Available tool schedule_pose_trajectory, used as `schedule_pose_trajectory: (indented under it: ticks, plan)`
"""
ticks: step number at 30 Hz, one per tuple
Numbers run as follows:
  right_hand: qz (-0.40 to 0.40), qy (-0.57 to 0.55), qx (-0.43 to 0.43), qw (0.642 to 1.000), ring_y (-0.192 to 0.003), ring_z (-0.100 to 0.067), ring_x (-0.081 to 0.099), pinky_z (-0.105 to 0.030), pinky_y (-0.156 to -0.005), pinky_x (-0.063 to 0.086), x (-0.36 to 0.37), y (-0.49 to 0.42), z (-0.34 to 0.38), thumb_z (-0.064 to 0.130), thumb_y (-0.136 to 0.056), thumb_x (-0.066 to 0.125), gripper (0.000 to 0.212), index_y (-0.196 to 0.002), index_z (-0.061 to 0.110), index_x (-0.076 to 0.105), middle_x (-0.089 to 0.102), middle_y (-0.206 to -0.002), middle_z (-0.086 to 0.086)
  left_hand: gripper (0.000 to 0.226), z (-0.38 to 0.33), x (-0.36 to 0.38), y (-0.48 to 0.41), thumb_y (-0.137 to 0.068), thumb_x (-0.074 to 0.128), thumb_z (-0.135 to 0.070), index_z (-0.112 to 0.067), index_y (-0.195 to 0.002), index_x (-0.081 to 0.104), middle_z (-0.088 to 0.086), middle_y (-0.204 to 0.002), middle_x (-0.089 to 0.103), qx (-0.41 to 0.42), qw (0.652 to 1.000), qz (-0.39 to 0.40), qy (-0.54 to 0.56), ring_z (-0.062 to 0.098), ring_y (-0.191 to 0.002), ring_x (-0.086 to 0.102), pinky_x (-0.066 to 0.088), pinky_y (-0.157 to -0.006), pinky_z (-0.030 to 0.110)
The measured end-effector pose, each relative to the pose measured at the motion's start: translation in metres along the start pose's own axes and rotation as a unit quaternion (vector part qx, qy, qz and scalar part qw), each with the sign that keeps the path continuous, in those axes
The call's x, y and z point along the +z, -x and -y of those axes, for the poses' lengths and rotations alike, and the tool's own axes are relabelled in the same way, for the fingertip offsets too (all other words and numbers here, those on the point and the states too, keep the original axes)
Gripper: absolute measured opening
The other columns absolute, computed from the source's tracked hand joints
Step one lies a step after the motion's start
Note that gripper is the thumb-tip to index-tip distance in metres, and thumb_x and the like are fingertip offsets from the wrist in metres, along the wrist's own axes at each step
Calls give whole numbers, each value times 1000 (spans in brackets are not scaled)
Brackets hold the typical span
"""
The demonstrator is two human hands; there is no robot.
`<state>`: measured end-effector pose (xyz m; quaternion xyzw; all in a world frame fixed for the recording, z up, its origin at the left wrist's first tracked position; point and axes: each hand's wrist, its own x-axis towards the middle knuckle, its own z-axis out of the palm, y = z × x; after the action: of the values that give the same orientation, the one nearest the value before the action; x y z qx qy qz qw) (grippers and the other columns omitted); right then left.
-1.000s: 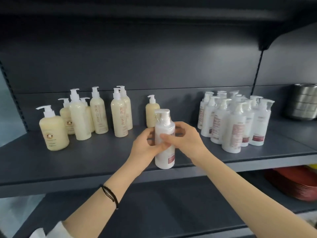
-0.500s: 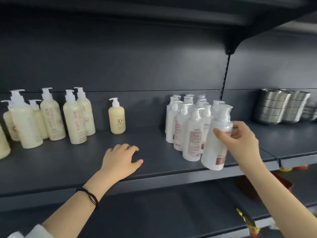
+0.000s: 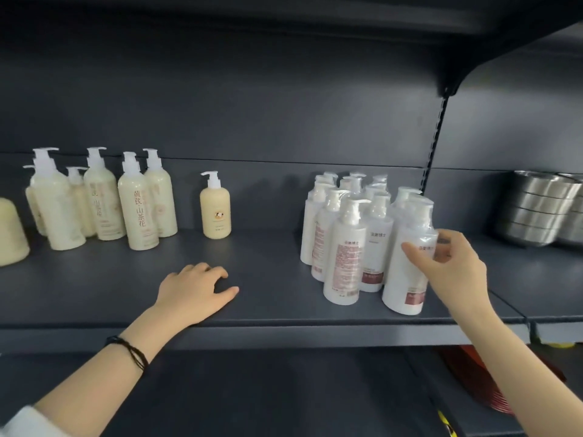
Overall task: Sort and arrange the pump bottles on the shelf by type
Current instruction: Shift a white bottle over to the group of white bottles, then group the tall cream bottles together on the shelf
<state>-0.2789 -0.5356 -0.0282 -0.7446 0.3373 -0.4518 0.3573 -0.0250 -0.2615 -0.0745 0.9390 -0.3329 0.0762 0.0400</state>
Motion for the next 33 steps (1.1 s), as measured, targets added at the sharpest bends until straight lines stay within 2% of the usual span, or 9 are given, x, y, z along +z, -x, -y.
schedule_pose_trajectory:
  ticks: [3, 6, 8, 10, 14, 17, 20, 25, 33]
  plan:
    - [-55, 40, -75, 995, -101, -17, 55, -36, -76, 47, 2, 7, 8, 30, -76, 78, 63, -129, 23, 44, 51, -122, 3, 51, 5, -2, 3, -90, 32, -67, -38, -129, 48, -10, -131, 51, 1, 1000, 1, -9, 14, -123, 46, 42, -92, 34]
    - [-96, 97, -167, 977, -110, -22, 48, -32, -79, 40, 9, 17, 28, 21, -78, 75, 49, -121, 20, 52, 49, -123, -2, 48, 12, -8, 8, -90, 34, -64, -37, -126, 51, -10, -126, 55, 12, 1000, -11, -24, 14, -119, 49, 42, -89, 33]
    - [-86, 126, -240, 959, -107, -22, 49, -31, -80, 39, 18, 23, 44, 20, -80, 72, 37, -114, 17, 58, 53, -117, -2, 46, 20, -15, 11, -91, 35, -63, -35, -124, 53, -10, -122, 57, 20, 999, -24, -36, 14, -115, 52, 43, -88, 32]
    - [-30, 136, -276, 951, -100, -18, 54, -31, -74, 43, 32, 30, 60, 22, -83, 69, 30, -112, 19, 59, 55, -111, 5, 45, 30, -22, 15, -92, 35, -61, -35, -122, 53, -9, -120, 59, 25, 998, -37, -43, 14, -113, 53, 42, -87, 32]
    - [56, 167, -290, 941, -96, -14, 57, -39, -68, 54, 69, 47, 80, 32, -85, 66, 31, -114, 23, 58, 59, -110, 9, 44, 57, -35, 24, -92, 35, -59, -33, -124, 53, -8, -121, 59, 33, 996, -58, -61, 14, -114, 52, 41, -89, 33]
    - [95, 195, -294, 931, -99, -16, 58, -39, -72, 54, 96, 57, 89, 36, -86, 65, 34, -117, 24, 59, 61, -111, 8, 44, 82, -43, 31, -93, 35, -59, -33, -123, 53, -9, -121, 59, 39, 995, -59, -77, 14, -114, 52, 40, -90, 33]
    - [141, 239, -305, 911, -97, -11, 55, -34, -73, 52, 118, 65, 103, 44, -88, 61, 39, -124, 28, 56, 59, -119, 11, 43, 105, -48, 33, -93, 36, -59, -32, -121, 54, -9, -119, 60, 50, 994, -51, -81, 14, -112, 53, 39, -88, 34]
    - [190, 283, -334, 879, -113, -9, 50, -29, -79, 45, 157, 75, 132, 49, -89, 56, 44, -130, 33, 50, 54, -128, 15, 46, 133, -56, 23, -91, 35, -61, -34, -123, 54, -9, -121, 61, 70, 991, -78, -84, 15, -110, 54, 40, -80, 32]
    - [237, 303, -350, 854, -110, -15, 53, -28, -74, 38, 231, 44, 145, 52, -89, 54, 47, -132, 34, 46, 56, -122, 9, 46, 148, -55, -22, -93, 38, -55, -34, -132, 47, -9, -131, 52, 30, 991, -114, -63, 15, -117, 50, 44, -75, 30]
